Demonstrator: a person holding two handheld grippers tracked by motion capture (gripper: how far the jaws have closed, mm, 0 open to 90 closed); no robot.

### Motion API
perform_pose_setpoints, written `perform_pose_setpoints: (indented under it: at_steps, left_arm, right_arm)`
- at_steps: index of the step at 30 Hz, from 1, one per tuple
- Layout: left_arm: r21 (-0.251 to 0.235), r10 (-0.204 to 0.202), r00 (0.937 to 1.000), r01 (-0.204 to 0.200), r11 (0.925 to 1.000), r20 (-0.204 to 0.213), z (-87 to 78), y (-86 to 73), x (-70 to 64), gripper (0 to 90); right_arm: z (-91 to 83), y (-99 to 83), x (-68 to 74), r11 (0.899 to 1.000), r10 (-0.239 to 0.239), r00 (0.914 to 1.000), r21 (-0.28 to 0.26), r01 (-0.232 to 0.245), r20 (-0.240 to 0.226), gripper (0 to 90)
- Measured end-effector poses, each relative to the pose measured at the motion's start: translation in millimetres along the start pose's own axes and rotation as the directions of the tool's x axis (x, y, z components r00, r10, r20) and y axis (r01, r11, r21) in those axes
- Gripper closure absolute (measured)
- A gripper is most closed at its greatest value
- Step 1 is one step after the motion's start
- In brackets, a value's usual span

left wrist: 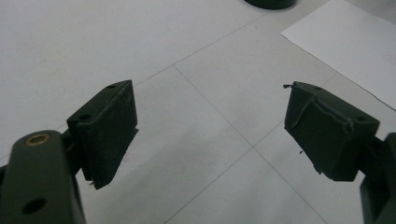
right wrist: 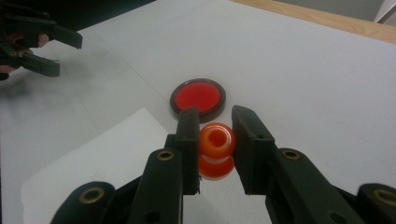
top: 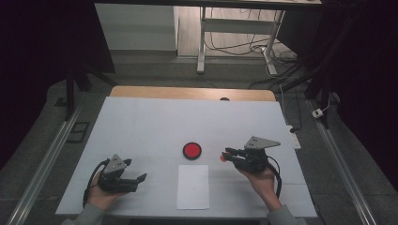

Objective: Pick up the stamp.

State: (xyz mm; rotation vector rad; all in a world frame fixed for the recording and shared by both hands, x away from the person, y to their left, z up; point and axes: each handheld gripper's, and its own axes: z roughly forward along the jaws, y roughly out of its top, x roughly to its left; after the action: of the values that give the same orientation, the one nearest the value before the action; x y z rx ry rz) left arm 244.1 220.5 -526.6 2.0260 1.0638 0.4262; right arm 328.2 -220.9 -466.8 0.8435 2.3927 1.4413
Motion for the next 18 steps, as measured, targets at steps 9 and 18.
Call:
perform_pose_setpoints:
  at_steps: [9,18]
  left_arm:
    - [0.002,0.001,1.0000,-0.001,1.0000,-0.001,0.5,0.0,0.2,17.5]
    - [0.005,0.004,1.0000,-0.004,1.0000,-0.001,0.9,0.1,0.0,17.5]
  right_arm:
    - [8.0,2.4,8.3,1.000,-0.013,0.9998,-0.002,0.013,-0.018,72.1]
    - [15.7,3.2,14.4,1.000,-0.020,0.9993,0.000,0.020,-0.032,72.1]
